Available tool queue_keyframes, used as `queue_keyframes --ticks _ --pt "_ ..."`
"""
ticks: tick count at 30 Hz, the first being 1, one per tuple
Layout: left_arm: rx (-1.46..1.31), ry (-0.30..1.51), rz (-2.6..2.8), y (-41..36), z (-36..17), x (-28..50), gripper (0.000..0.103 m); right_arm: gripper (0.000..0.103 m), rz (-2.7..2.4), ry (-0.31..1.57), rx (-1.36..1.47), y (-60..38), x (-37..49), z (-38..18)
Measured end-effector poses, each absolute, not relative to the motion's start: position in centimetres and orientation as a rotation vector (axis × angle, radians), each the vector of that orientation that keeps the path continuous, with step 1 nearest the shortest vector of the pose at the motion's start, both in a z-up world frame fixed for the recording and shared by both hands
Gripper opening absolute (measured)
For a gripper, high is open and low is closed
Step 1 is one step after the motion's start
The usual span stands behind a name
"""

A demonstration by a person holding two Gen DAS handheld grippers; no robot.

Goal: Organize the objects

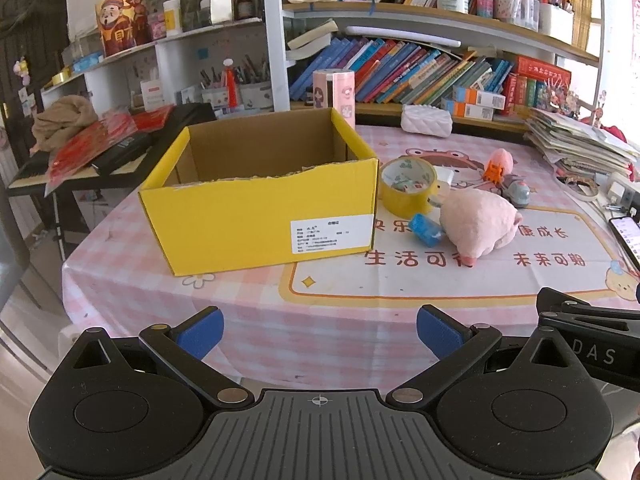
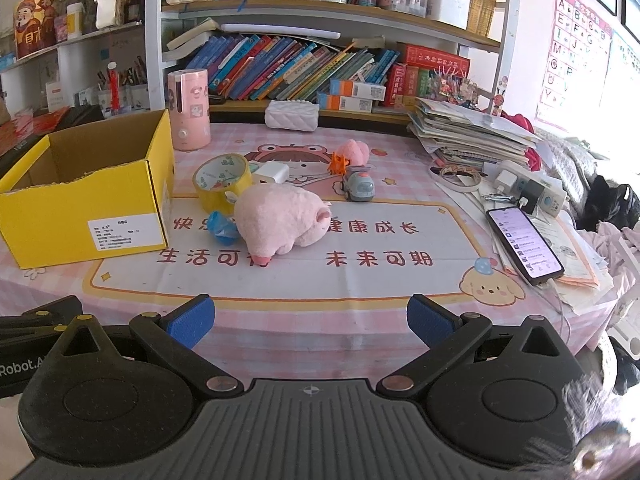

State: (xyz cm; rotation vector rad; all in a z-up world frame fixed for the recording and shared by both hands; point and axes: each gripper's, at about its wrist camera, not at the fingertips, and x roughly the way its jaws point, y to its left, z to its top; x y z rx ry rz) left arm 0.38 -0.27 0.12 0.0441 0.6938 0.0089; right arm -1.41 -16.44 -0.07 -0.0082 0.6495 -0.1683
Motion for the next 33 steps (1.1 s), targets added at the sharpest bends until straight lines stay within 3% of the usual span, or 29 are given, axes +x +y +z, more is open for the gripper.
queue_keyframes --ticks 33 --pt "0.029 0.693 -0.009 0.3 0.0 2.3 0.103 0.103 -0.180 0.650 -0.016 -15.9 0.3 0.0"
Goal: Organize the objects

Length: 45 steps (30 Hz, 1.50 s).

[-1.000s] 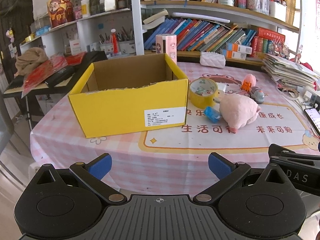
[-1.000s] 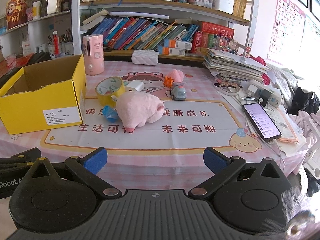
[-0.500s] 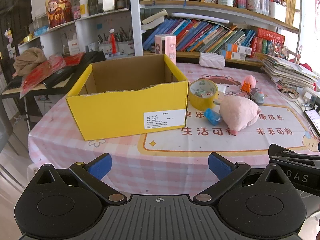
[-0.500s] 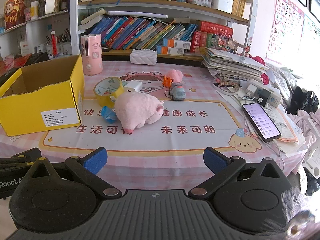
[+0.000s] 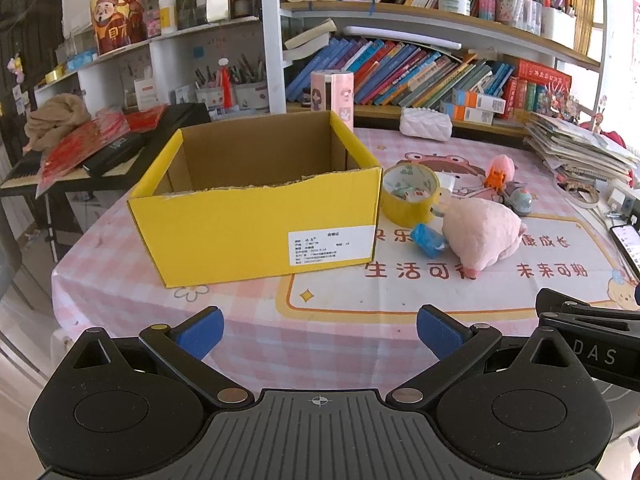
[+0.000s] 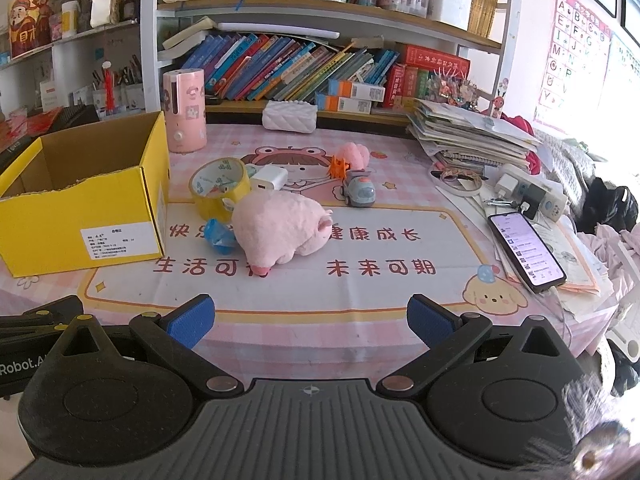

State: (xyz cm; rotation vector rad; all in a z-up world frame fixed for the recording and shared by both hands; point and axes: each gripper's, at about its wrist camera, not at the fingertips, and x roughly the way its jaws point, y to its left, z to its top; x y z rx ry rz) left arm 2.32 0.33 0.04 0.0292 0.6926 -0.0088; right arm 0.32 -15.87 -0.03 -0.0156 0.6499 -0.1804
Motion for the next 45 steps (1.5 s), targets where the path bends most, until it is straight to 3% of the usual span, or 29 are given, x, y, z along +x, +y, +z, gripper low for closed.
queue_keyframes --ticks 21,45 --pt "-0.022 0.706 0.011 0.0 0.0 4.2 0.103 0.103 -0.139 0.655 -0.028 -16.4 2.4 0.3" --pt "-0.110 0.737 0.216 -3.8 -0.6 9.4 0.103 0.103 0.045 0.693 -0.071 -21.8 11.4 -0.5"
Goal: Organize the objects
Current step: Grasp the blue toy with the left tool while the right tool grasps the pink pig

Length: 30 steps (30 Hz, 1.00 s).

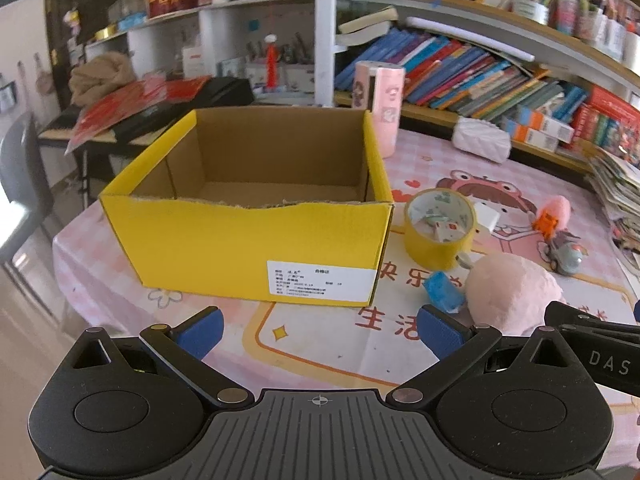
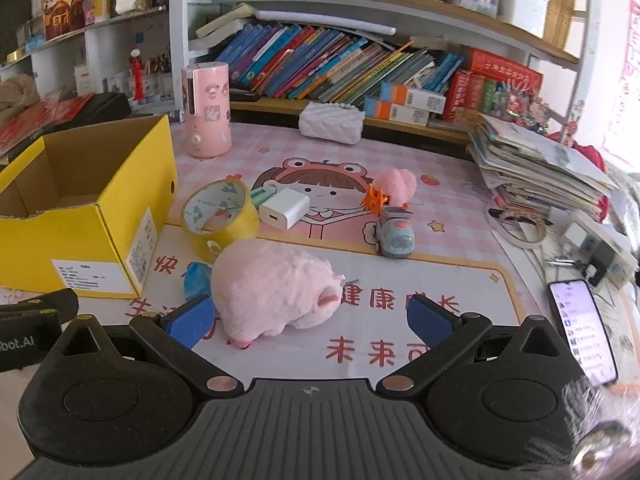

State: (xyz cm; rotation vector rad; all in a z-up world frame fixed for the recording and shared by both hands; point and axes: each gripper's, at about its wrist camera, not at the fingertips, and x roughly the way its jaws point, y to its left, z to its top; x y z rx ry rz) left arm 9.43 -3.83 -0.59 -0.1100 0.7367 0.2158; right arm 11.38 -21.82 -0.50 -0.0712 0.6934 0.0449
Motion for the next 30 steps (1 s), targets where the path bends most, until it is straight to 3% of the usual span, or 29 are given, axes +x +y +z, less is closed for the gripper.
queue_keyframes --ticks 30 --pt "-0.169 0.783 0.443 -4.1 -2.0 9.7 0.103 0.101 0.298 0.783 -0.244 -20.3 19.5 -6.1"
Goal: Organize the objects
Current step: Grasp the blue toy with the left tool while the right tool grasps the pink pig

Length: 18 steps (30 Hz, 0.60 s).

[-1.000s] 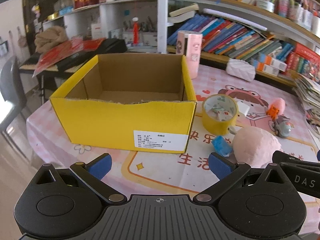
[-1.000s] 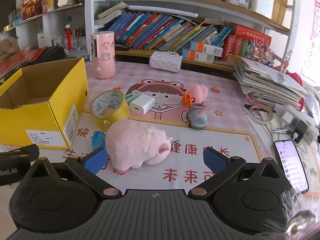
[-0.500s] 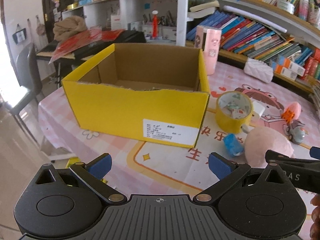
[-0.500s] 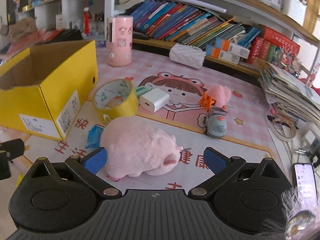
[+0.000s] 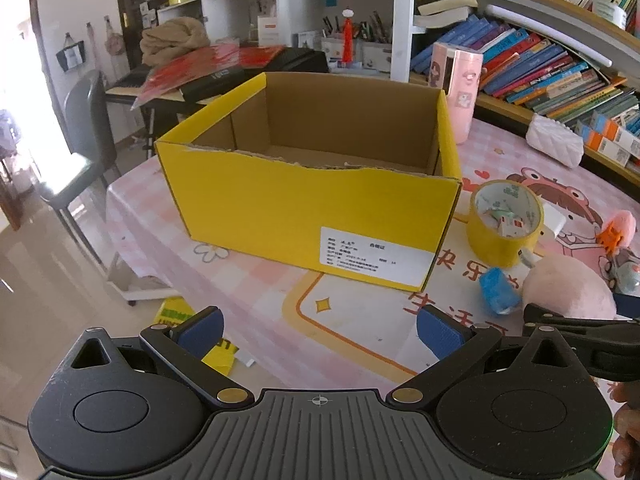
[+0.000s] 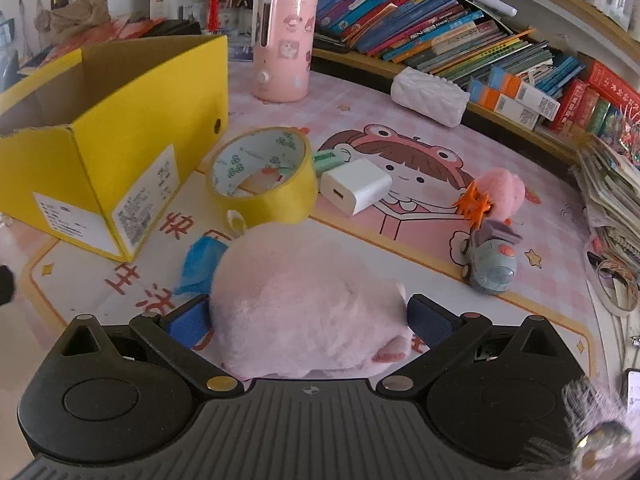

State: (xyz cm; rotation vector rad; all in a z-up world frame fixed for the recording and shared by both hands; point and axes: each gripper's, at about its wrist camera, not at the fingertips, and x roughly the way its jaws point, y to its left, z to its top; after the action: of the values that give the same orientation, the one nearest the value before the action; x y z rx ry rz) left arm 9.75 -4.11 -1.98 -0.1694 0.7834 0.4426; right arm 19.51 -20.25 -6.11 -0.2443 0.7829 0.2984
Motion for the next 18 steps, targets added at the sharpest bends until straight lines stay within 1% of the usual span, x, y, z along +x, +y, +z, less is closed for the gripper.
queue_keyframes --ticks 2,5,9,13,17,18 --pt "-0.170 0.778 0.418 -4.4 -1.9 10.0 0.103 0.091 0.300 0.771 -0.239 -20.5 19.6 -5.9" --pt "-0.155 0.769 0.362 -5.3 -1.8 10.5 0.103 0.081 0.297 0.735 -0.218 -21.3 19.2 -5.1" --pt "-0.141 0.768 0.280 -6.9 -1.9 11.6 0.103 0.080 0.234 0.680 -0.156 -23.7 18.7 -3.4" --pt "-0.129 0.768 0.209 -9.1 -2.3 13.0 0.102 0.080 0.121 0.622 -0.065 -27.1 18.4 -1.6" --pt "-0.104 0.755 0.152 -11.3 -2.4 14.4 0.102 0.081 0.059 0.574 -0.033 -29.9 17.7 -0.4" --pt "-0.092 0.753 0.160 -11.6 -2.5 14.6 0.099 0.081 0.055 0.567 -0.036 -30.3 17.5 -0.2"
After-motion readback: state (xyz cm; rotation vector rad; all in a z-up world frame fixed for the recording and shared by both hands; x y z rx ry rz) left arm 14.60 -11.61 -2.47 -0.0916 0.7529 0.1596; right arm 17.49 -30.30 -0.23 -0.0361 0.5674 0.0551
